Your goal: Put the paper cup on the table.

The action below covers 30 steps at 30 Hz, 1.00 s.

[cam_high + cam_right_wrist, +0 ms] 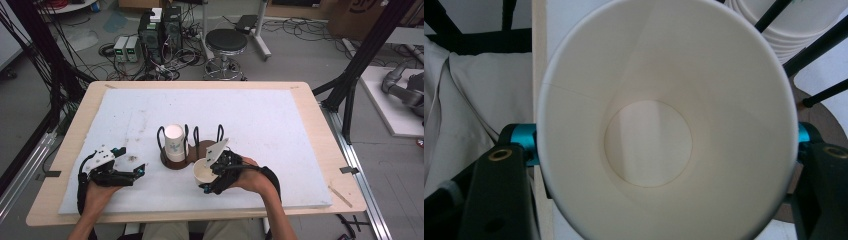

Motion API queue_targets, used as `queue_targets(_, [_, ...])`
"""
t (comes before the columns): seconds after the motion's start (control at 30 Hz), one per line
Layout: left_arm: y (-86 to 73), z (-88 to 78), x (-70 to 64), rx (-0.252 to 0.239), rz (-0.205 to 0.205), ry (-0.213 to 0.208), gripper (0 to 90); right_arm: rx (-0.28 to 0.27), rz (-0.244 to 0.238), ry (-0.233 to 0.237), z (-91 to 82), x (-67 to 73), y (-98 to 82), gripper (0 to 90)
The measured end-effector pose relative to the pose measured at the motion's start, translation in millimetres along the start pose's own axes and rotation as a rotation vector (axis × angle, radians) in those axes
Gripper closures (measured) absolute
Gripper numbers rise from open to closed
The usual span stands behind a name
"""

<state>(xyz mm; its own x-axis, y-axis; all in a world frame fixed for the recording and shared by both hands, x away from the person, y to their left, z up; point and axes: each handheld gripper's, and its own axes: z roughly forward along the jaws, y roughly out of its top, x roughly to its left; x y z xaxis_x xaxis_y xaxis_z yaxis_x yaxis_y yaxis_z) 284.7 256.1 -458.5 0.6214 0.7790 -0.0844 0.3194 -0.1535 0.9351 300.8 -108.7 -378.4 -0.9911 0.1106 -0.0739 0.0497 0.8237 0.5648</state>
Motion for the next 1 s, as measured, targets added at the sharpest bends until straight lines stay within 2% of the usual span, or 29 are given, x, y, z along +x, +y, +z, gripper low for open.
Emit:
queue_targets(0.33, [0.0, 0.0, -0.6, -0.001, 0.004, 0.0, 1.8, 0.044, -0.023, -0.007, 13.1, 0.5, 0.3, 28.8])
queue_targets(0.4, [-0.1, 0.0, -0.6, -0.002, 0.002, 0.001, 1.8, 0.069, -0.008, -0.007, 15.5, 1.7, 0.5, 28.8])
queue_targets(0.67, [-0.1, 0.0, -1.1, -0.003, 0.006, 0.001, 1.8, 0.074, -0.014, -0.024, 19.1, 0.9, 1.3, 28.8])
queue_targets(1.0, [-0.2, -0.2, -1.6, -0.005, 0.015, 0.002, 1.8, 0.081, 0.005, -0.006, 28.3, -0.5, -5.0, 28.8])
